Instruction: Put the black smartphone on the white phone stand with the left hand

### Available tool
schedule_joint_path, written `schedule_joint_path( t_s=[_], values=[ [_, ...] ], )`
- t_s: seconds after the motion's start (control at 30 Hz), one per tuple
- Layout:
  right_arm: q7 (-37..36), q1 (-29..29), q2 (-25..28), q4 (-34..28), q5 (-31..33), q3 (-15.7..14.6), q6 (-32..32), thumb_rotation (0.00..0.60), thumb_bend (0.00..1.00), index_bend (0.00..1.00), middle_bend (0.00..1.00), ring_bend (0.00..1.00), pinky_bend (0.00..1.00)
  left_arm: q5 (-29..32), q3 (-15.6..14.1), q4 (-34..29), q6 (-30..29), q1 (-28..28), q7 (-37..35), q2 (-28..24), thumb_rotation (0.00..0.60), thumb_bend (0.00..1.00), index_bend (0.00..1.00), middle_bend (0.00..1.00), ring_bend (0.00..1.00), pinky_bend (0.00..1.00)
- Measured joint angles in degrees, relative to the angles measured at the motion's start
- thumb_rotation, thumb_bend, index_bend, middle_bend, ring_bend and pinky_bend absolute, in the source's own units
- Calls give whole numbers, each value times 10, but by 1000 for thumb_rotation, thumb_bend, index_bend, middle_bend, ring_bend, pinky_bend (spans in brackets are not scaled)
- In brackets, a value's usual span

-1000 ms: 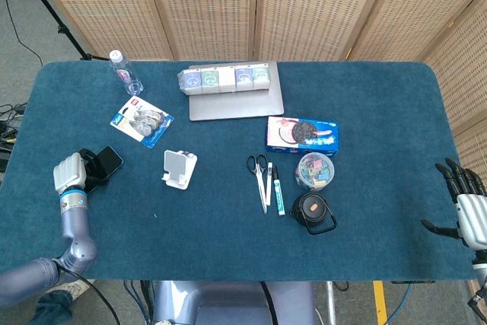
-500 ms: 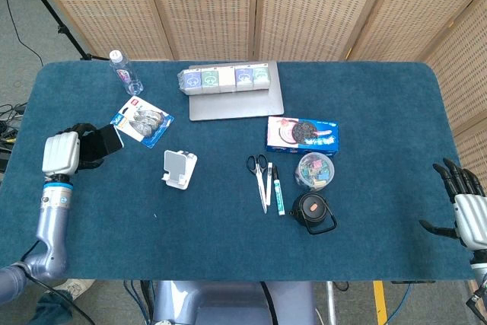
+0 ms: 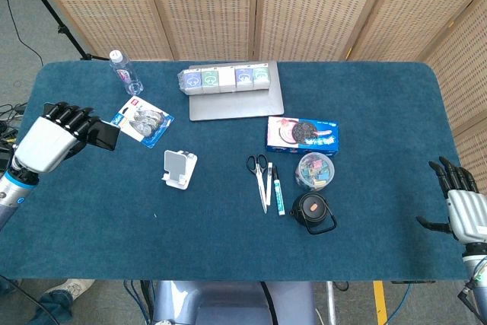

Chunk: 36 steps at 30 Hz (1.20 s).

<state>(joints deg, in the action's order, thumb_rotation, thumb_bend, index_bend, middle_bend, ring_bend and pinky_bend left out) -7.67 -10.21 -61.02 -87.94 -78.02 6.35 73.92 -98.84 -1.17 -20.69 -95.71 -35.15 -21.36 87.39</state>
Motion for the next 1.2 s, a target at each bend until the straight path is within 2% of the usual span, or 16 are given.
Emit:
schedule_joint_path(
  t_s=[0.13,0.2,0.3,0.47,0.67,0.83,1.0,1.2],
  values=[
    [10,-2,-5,4,6,1,-5,600,0,0,0,0,0,-60,-44,83,-49,-31,-16,15,600,257,666,371,364,487],
    [13,-4,-8,7,10,1,-9,600,0,0,0,0,0,-85,-70,110,-57,-53,-13,19,600,244,666,371,364,487],
    [18,-5,-11,11,15,2,-12,600,0,0,0,0,0,-101,-90,127,-58,-80,-5,22,600,237,666,371,365,487],
    [26,-8,-18,22,25,3,-21,600,0,0,0,0,0,-114,-110,138,-33,-113,5,28,600,246,666,371,364,487],
    [30,-13,-25,36,39,8,-32,600,0,0,0,0,0,-147,-151,151,-13,-152,31,27,600,314,660,349,364,487],
    [34,-14,-30,49,55,12,-38,600,0,0,0,0,0,-170,-181,153,-10,-184,48,16,600,332,646,341,364,487],
    [37,-15,-34,56,64,15,-43,600,0,0,0,0,0,-181,-199,151,-10,-201,53,7,600,333,642,340,364,487],
    [51,-16,-40,58,72,16,-46,600,0,0,0,0,0,-183,-206,147,-8,-220,52,21,600,335,639,335,362,487]
  ],
)
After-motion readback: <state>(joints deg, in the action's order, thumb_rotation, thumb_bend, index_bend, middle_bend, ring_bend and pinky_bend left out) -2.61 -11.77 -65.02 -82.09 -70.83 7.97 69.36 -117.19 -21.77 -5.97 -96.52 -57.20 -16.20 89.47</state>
